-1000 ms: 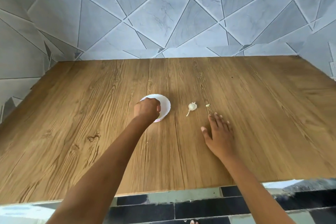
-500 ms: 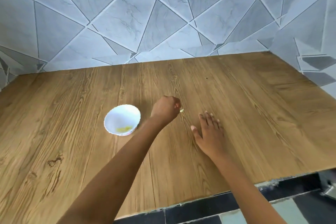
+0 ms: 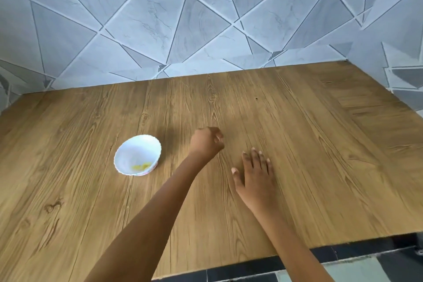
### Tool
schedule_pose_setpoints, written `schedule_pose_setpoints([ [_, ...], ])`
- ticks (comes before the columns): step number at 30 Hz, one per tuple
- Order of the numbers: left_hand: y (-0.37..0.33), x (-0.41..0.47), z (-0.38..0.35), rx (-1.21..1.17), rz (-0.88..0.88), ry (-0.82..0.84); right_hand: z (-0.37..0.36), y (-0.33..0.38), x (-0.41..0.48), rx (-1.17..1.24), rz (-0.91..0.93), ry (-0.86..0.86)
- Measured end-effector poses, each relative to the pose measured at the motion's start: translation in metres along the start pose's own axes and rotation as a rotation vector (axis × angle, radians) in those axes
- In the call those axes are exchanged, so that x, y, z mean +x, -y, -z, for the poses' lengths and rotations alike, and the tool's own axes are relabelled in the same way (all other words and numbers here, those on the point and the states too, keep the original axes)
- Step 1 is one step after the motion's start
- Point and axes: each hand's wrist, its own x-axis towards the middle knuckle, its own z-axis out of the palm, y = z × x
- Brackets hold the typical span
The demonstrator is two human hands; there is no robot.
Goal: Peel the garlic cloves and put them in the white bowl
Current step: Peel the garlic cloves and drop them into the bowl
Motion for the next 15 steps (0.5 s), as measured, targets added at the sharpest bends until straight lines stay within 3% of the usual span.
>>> schedule_pose_setpoints([
  [6, 0.027, -0.092, 0.049, -0.406, 0.152, 0.002, 0.002, 0.029, -0.028, 0.087, 0.142, -0.021],
  [12, 0.082, -0.163, 0.065, -0.406, 0.238, 0.011, -0.012, 0.09, -0.077, 0.152, 0.296, 0.023],
  [15, 0.102, -0.182, 0.068, -0.353, 0.226, -0.027, -0.016, 0.108, -0.094, 0.1, 0.279, 0.047],
])
